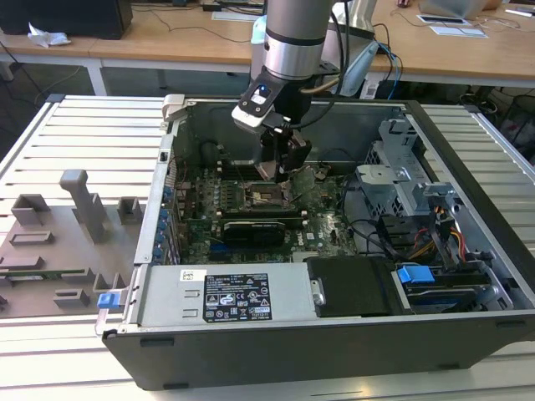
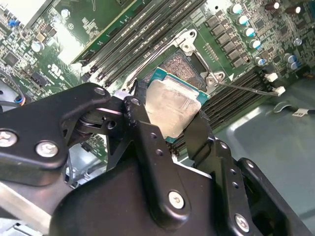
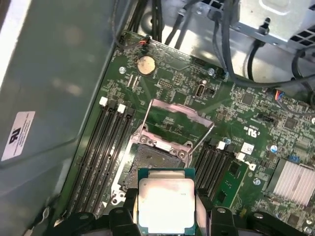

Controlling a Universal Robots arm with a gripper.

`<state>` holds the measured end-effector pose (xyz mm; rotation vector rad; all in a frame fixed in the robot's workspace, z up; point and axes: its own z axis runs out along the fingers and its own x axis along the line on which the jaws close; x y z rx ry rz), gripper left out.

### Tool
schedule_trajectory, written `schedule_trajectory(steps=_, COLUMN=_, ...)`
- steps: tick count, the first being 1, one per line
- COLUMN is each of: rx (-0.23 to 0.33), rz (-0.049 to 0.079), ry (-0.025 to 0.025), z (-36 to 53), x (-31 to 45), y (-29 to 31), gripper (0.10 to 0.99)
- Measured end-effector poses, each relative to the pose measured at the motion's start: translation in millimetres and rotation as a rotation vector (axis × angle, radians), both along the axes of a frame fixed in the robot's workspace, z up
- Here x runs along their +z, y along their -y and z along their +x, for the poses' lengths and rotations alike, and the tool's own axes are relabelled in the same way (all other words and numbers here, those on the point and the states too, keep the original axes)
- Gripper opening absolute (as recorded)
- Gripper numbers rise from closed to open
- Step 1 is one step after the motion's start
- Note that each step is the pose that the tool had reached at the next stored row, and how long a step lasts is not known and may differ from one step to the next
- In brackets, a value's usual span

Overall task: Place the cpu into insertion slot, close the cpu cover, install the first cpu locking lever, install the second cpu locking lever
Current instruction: 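Place the cpu into insertion slot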

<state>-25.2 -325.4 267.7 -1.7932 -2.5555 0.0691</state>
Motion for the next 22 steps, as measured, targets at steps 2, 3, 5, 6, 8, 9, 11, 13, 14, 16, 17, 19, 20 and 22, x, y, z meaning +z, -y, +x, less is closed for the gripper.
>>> schedule_trajectory(steps=2, rx=-0.035, rz=-0.001, ry=0.0000, z=0.0, x=-0.1, y=0.0, gripper=0.545)
schedule_trajectory(steps=3, rx=-0.042, rz=-0.002, ry=0.0000, z=0.0, x=-0.1, y=0.0, gripper=0.545)
schedule_trajectory(steps=5, rx=-0.068, rz=-0.003, ry=0.0000, z=0.0, x=-0.1, y=0.0, gripper=0.545)
schedule_trajectory(steps=6, rx=-0.076, rz=-0.003, ry=0.0000, z=0.0, x=-0.1, y=0.0, gripper=0.545)
schedule_trajectory(steps=8, rx=-0.096, rz=-0.004, ry=0.0000, z=0.0, x=-0.1, y=0.0, gripper=0.545)
schedule_trajectory(steps=9, rx=-0.106, rz=-0.004, ry=0.0000, z=0.0, x=-0.1, y=0.0, gripper=0.545)
schedule_trajectory(steps=11, rx=-0.140, rz=-0.006, ry=0.0000, z=0.0, x=-0.1, y=0.0, gripper=0.545)
schedule_trajectory(steps=13, rx=-0.165, rz=-0.007, ry=0.0000, z=0.0, x=-0.2, y=0.0, gripper=0.545)
schedule_trajectory(steps=14, rx=-0.174, rz=-0.008, ry=0.0000, z=0.0, x=-0.2, y=0.0, gripper=0.545)
schedule_trajectory(steps=16, rx=-0.221, rz=-0.010, ry=0.0001, z=0.0, x=-0.2, y=0.0, gripper=0.545)
schedule_trajectory(steps=17, rx=-0.233, rz=-0.011, ry=0.0001, z=0.0, x=-0.3, y=0.0, gripper=0.545)
schedule_trajectory(steps=19, rx=-0.251, rz=-0.013, ry=0.0002, z=0.0, x=-0.3, y=0.0, gripper=0.545)
schedule_trajectory(steps=20, rx=-0.264, rz=-0.014, ry=0.0002, z=0.0, x=-0.3, y=0.0, gripper=0.545)
schedule_trajectory(steps=22, rx=-0.301, rz=-0.017, ry=0.0005, z=0.0, x=-0.4, y=0.0, gripper=0.545)
